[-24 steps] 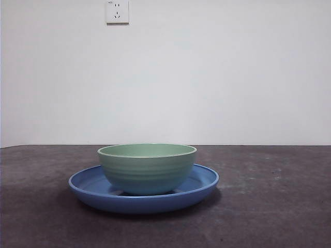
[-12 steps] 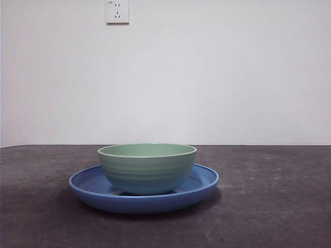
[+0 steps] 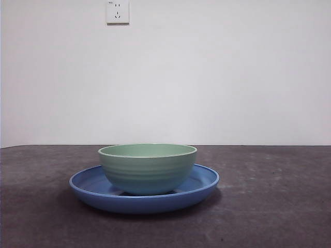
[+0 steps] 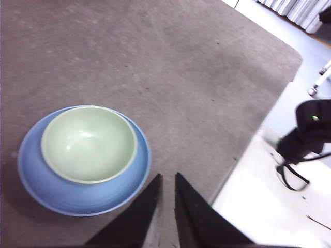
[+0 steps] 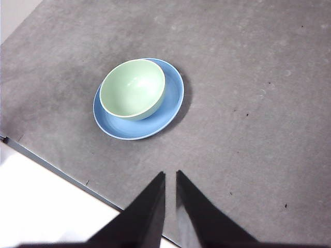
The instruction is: Place the green bowl on the blue plate
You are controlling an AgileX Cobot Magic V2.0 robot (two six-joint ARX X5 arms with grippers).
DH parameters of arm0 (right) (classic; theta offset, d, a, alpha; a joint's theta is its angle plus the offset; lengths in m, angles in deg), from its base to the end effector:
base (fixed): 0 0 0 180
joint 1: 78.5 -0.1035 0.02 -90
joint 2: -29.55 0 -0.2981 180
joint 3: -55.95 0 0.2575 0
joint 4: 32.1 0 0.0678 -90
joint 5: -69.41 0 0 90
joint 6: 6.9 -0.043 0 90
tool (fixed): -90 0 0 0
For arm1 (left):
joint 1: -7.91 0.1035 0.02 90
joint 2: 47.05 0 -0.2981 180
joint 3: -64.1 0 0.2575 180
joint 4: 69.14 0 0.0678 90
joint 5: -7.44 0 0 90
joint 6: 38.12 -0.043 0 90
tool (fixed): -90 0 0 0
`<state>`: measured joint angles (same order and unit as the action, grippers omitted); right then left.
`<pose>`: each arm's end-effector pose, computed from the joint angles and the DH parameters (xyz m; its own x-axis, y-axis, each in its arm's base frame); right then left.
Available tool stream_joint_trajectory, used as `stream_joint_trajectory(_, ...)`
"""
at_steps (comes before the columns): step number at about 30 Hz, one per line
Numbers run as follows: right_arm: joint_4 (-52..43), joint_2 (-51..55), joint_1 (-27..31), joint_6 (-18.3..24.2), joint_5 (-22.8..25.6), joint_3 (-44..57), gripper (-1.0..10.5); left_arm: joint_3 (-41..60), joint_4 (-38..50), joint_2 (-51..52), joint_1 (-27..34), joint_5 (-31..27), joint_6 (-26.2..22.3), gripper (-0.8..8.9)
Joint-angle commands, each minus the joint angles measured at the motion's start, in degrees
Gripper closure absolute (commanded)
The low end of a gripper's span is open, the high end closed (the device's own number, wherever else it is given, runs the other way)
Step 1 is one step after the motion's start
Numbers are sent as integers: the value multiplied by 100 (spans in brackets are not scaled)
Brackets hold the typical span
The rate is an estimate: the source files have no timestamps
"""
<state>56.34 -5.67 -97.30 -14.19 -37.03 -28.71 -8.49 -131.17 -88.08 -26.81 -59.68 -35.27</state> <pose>0.0232 0.0208 0.4024 0.6144 0.5081 -0.6036 -0.4375 0.8560 0.2753 0.0785 -0.0748 0.3795 0.4312 -0.7719 -0.4672 0.7785 0.5801 -0.2398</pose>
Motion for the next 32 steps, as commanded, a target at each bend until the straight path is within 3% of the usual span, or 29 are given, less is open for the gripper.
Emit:
stream_joint_trajectory(1, -39, -17, -35, 48, 0, -92, 915, 17, 31, 72, 291, 28, -63, 778)
stream_joint_trajectory(6, -37, -17, -37, 48, 2, -92, 915, 586, 511, 555, 1316, -22, -201, 778)
stream_joint_trajectory(13, -39, -17, -37, 48, 0, -92, 915, 2695, 2957, 1792, 2570, -787, 90, 778)
stream_joint_trajectory(18, -37, -17, -37, 48, 0, -92, 915, 4179, 3816, 2669, 2844, -2006, 289, 778)
stream_joint_trajectory(20, -39, -17, -35, 48, 0, -92, 915, 4627, 3926, 2959, 2850, -2245, 286, 778)
stream_joint_trajectory(32, -37, -17, -35, 48, 0, -92, 915, 5803, 3963, 4087, 2953, -2312, 282, 778)
